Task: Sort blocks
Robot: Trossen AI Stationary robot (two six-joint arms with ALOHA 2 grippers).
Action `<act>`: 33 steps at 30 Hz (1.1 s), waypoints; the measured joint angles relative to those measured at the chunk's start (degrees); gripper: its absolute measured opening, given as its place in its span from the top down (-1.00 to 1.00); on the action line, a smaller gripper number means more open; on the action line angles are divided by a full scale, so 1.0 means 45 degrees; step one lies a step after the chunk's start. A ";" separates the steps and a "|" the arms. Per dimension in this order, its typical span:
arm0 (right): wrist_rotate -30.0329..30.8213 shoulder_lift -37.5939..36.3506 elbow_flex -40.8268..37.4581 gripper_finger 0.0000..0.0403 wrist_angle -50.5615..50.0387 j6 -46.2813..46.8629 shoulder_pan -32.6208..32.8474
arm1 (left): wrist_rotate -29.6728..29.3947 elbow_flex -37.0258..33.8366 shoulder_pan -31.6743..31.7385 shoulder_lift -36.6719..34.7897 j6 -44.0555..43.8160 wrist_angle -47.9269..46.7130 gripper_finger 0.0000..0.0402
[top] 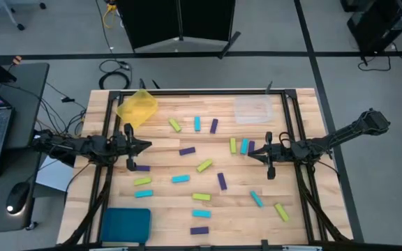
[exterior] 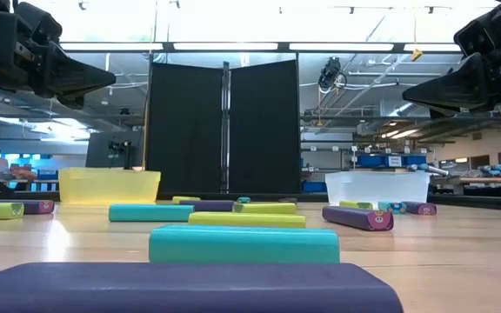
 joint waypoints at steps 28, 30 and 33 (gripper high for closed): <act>0.0797 0.0003 -0.0005 0.82 0.0507 -0.1040 -0.0173 | 0.1128 0.0005 0.0011 0.0405 -0.4365 0.5720 0.85; 0.1589 -0.0008 -0.0005 0.82 0.1495 -0.1253 -0.0363 | 0.2629 0.0005 0.0011 0.0770 -0.4649 0.6074 0.85; 0.1654 0.0000 -0.0005 0.82 0.3654 -0.0625 -0.0546 | 0.4467 0.0005 -0.0087 0.1484 -0.4835 0.6620 0.85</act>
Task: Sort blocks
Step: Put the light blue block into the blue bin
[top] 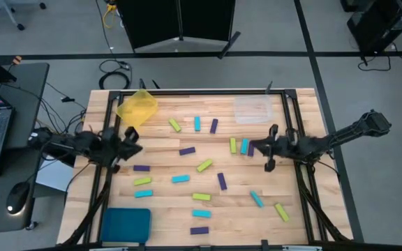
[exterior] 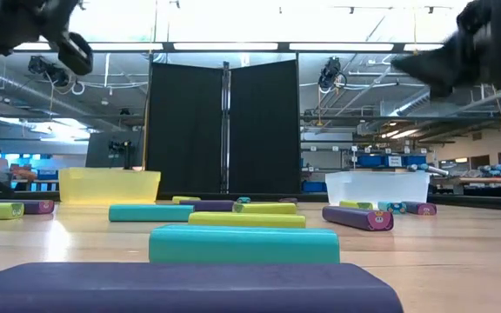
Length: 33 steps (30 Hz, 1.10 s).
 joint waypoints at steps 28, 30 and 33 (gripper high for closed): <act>-0.2095 0.2813 0.4721 0.82 -0.0914 0.1273 -0.2179 | -0.2409 0.7272 -0.1339 1.4942 0.0774 -0.4228 0.76; -0.2090 0.2946 0.4721 0.82 -0.0895 0.1267 -0.2179 | -0.2723 0.8260 -0.1339 1.5780 0.0813 -0.5877 0.65; -0.2086 0.3164 0.4721 0.82 -0.0918 0.1280 -0.2179 | -0.2885 0.9673 -0.1339 1.6979 0.0825 -0.8125 0.43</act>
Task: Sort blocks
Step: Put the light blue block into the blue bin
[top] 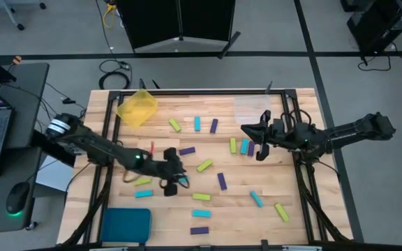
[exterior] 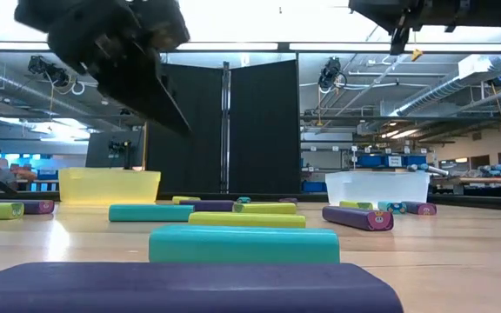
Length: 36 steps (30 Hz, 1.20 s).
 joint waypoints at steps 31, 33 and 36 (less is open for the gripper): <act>0.0039 0.0950 0.0000 0.82 0.0021 -0.0092 0.0000 | 0.0904 0.2329 0.0000 0.4188 -0.1639 -0.3736 -0.11; 0.0039 0.0950 0.0000 0.82 0.0018 -0.0092 0.0000 | 0.0906 0.2324 0.0000 0.4193 -0.1634 -0.3688 0.09; 0.0039 0.0945 0.0000 0.82 0.0019 -0.0092 0.0000 | 0.0814 0.2322 0.0000 0.4206 -0.1621 -0.3701 0.37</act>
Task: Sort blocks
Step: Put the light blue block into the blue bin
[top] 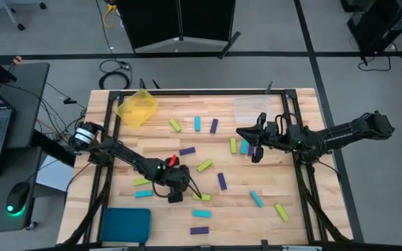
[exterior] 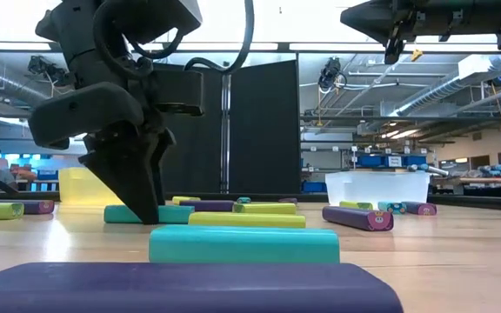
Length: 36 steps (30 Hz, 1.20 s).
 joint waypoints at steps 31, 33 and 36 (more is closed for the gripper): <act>-0.0036 0.0000 0.0000 0.82 0.0015 0.0095 0.0026 | 0.2480 -0.0071 -0.6682 -0.6756 -0.6793 -0.2846 0.48; -0.0039 0.0000 0.0000 0.82 0.0011 0.0097 0.0024 | 0.2595 -0.0071 -0.7189 -0.6545 -0.7992 -0.3136 0.48; -0.0039 0.0000 0.0000 0.82 0.0010 0.0097 0.0024 | 0.2743 -0.0071 -0.7732 -0.6123 -0.9322 -0.3410 0.48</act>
